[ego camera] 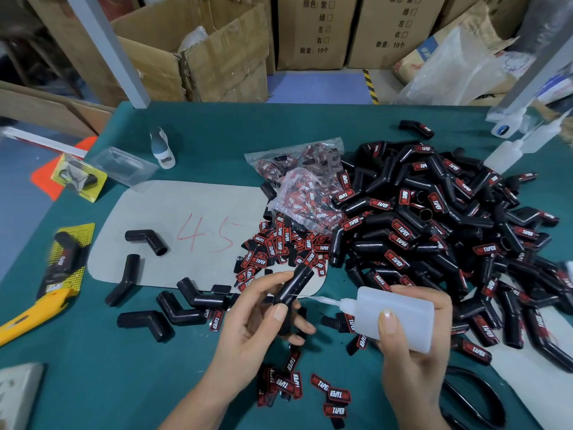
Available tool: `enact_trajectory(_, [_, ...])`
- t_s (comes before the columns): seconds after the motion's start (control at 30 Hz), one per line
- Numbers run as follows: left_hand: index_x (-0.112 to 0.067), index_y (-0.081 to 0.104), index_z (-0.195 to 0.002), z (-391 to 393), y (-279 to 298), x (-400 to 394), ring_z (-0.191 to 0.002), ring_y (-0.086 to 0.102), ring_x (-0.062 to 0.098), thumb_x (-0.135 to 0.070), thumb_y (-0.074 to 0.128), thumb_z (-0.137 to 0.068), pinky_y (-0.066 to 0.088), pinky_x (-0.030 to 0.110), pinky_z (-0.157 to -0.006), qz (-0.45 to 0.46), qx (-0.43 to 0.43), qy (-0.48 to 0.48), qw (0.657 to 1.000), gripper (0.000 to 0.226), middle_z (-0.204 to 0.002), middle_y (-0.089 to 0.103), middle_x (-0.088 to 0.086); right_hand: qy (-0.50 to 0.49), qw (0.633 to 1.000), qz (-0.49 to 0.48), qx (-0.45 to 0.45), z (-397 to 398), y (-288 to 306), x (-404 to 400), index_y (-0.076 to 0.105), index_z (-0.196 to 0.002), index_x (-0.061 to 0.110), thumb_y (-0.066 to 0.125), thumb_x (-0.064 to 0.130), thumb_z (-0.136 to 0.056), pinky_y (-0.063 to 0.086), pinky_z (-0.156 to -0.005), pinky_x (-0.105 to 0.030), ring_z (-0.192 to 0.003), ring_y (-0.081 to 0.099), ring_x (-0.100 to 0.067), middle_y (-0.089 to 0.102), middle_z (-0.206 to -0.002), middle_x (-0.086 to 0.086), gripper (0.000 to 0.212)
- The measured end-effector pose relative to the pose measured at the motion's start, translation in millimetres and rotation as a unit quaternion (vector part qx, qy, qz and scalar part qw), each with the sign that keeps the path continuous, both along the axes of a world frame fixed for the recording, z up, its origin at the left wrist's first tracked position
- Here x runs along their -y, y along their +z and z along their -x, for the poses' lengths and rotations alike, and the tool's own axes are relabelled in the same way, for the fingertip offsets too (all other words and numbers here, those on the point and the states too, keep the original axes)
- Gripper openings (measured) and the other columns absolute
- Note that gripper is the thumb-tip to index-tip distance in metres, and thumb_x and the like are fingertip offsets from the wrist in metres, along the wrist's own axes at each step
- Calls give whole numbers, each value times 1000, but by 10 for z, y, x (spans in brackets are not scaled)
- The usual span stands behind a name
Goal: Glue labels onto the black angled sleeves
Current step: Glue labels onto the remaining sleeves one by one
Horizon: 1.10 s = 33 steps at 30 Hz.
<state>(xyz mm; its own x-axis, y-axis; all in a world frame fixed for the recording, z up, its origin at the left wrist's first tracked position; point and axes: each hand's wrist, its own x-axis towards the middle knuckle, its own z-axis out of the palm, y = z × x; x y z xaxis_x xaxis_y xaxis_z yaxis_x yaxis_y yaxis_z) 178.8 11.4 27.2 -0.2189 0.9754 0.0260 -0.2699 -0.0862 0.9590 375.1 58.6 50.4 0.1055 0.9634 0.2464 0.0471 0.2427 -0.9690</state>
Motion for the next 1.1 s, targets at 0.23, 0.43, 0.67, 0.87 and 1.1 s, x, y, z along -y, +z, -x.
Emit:
enact_trajectory(0.23, [-27,63,-138,6,-25,-7,-82,77,42,-43,69,-101,63,39,-64,-3,-7,4,1000,42,-104,68,11,-7,999,26,-35,-11,-13,2,62,-107,44,67,44,-80,53,-57,-47,-77,63,-33,62,-102,2,28])
enact_trajectory(0.43, [-25,63,-138,77,-76,-89,-77,74,34,-42,67,-101,61,37,-64,4,-3,63,998,41,-103,67,11,29,990,68,-124,-15,-44,-127,56,-111,39,65,35,-88,44,-46,-24,-48,51,-15,61,-66,-2,25])
enact_trajectory(0.67, [-24,62,-140,212,-221,-192,-73,58,19,-24,60,-98,57,32,-70,25,-66,119,990,42,-87,62,5,129,974,160,95,87,-261,-295,56,-99,52,80,36,-86,55,-69,-24,-85,71,-8,75,-100,12,31])
enact_trajectory(0.87, [-29,60,-139,251,-238,-211,-60,53,19,-31,57,-99,51,40,-68,35,-147,110,982,40,-72,56,1,100,907,71,403,125,-394,-297,49,-103,47,62,58,-95,54,-70,-39,-83,61,-4,60,-106,25,19])
enact_trajectory(1.1, [-29,53,-120,214,-167,-220,-52,47,20,-24,59,-101,49,32,-56,31,-149,116,981,20,-78,58,7,35,883,-16,469,139,-410,-325,65,-113,36,64,53,-96,47,-62,-27,-89,64,-8,63,-100,18,24])
